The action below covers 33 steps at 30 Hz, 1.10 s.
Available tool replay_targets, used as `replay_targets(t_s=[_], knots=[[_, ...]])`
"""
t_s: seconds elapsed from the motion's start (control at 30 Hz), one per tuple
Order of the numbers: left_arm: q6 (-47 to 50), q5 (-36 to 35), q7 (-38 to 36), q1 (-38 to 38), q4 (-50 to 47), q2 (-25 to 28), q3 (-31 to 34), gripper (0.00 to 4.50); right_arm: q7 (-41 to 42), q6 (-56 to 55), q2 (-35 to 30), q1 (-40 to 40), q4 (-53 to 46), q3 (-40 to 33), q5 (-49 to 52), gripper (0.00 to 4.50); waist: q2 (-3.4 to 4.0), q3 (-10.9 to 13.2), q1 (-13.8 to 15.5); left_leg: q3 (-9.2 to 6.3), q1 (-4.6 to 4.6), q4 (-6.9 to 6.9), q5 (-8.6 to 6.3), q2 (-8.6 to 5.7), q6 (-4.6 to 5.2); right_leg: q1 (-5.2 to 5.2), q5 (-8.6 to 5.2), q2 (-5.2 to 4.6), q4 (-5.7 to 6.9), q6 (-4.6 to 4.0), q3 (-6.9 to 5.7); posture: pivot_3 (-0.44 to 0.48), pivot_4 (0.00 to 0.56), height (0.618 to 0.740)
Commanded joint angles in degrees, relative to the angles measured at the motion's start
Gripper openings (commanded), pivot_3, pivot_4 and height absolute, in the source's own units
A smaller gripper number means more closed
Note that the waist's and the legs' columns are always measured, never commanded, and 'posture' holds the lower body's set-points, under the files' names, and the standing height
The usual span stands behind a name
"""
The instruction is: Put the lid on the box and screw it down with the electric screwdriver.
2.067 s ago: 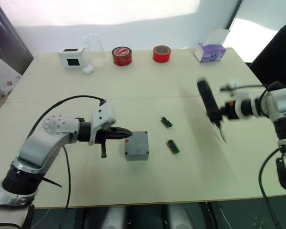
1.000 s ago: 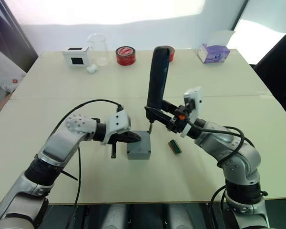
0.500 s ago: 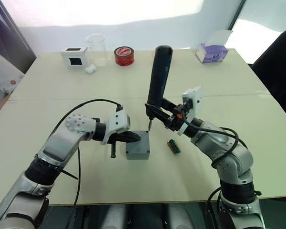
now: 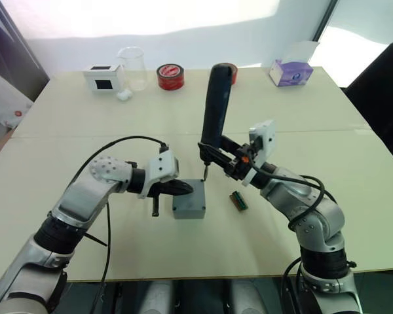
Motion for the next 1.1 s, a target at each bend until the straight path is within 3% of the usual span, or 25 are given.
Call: replay_targets(t_s=[0.03, 1.1], knots=[[1.43, 1.14, -0.10, 0.86, 0.26, 0.90, -0.66, 0.00, 0.62, -1.38, 1.58, -2.33, -2.01, -0.81, 2.68, 1.78, 0.00, 0.00, -0.02, 0.00, 0.00, 0.00, 0.00, 0.00, -0.01, 0.00, 0.00, 0.00, 0.00, 0.00, 0.00, 0.000, 0.150, 0.740], [1.86, 1.19, -0.11, 0.26, 0.63, 0.96, -0.15, 0.00, 5.31, -5.96, -0.47, -0.79, 2.34, 1.33, -3.30, 1.78, 0.00, 0.00, 0.00, 0.01, 0.09, -0.01, 0.00, 0.00, 0.00, 0.08, 0.00, 0.01, 0.00, 0.00, 0.01, 0.000, 0.150, 0.740]])
